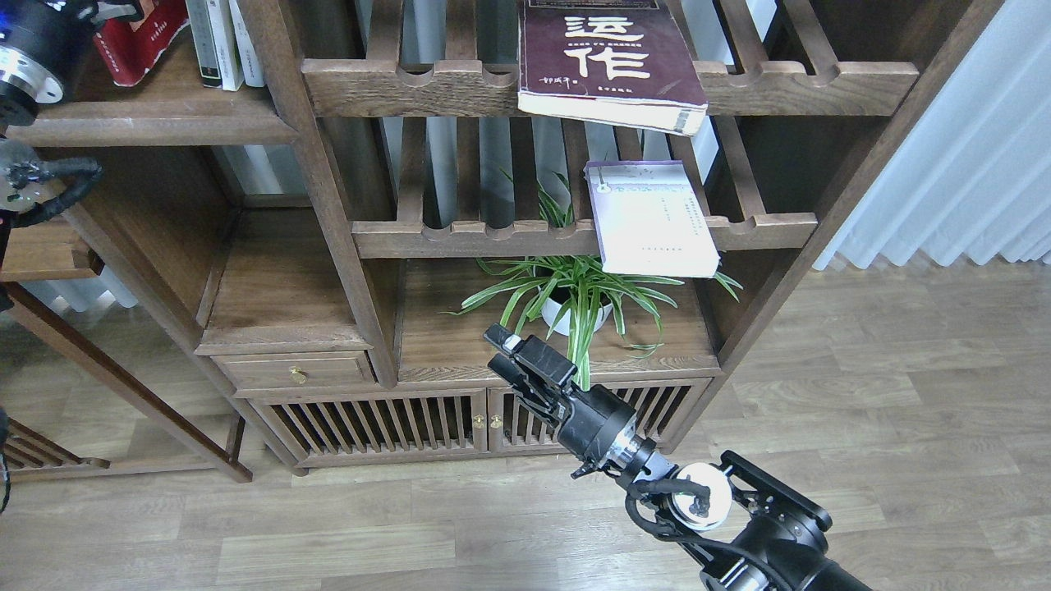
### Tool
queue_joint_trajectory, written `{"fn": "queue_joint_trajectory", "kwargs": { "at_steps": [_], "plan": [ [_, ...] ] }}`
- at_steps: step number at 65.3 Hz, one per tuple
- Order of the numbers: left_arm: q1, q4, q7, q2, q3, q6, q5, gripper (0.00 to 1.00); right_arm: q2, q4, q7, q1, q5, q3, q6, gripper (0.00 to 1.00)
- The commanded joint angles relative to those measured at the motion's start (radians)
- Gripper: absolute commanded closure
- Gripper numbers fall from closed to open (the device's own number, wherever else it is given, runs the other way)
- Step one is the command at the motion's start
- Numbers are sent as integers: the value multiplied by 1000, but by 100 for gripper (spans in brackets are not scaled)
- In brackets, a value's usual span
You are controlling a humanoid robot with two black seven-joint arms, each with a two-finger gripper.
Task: Organize books on shelf
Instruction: 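Place the red book upright on the top shelf with the left gripper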
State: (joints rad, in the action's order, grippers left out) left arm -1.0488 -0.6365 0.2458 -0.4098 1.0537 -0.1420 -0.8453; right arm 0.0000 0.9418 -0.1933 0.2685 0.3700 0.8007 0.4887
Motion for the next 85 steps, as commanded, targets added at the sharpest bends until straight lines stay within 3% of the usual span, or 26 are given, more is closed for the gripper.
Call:
{"fn": "queue_joint_trajectory", "kwargs": {
  "at_steps": [1,21,27,42,48,76,85],
  "plan": [
    [0,-8,3,-12,-21,-17,0,89,0,0,0,0,1,2,0,18],
    [-7,-12,3,-29,-29,-60,0,82,0,0,0,-2,0,-5,0,17],
    [-8,-8,1,-32,-29,-59,-1,68,0,2,0,-2,0,-6,0,17],
    [-8,-11,1,-34,-27,-59,0,63,0,2,0,-3,0,-6,0,17],
    [-10,-11,1,-32,-21,-57,-1,56,0,3,0,-3,0,-6,0,17],
    [-51,-40,6,-20,-1,-59,83,52,0,3,0,-3,0,-8,0,17],
    [-50,-60,53,-11,-1,-60,169,50,0,3,0,-5,0,-8,0,17]
  ]
}}
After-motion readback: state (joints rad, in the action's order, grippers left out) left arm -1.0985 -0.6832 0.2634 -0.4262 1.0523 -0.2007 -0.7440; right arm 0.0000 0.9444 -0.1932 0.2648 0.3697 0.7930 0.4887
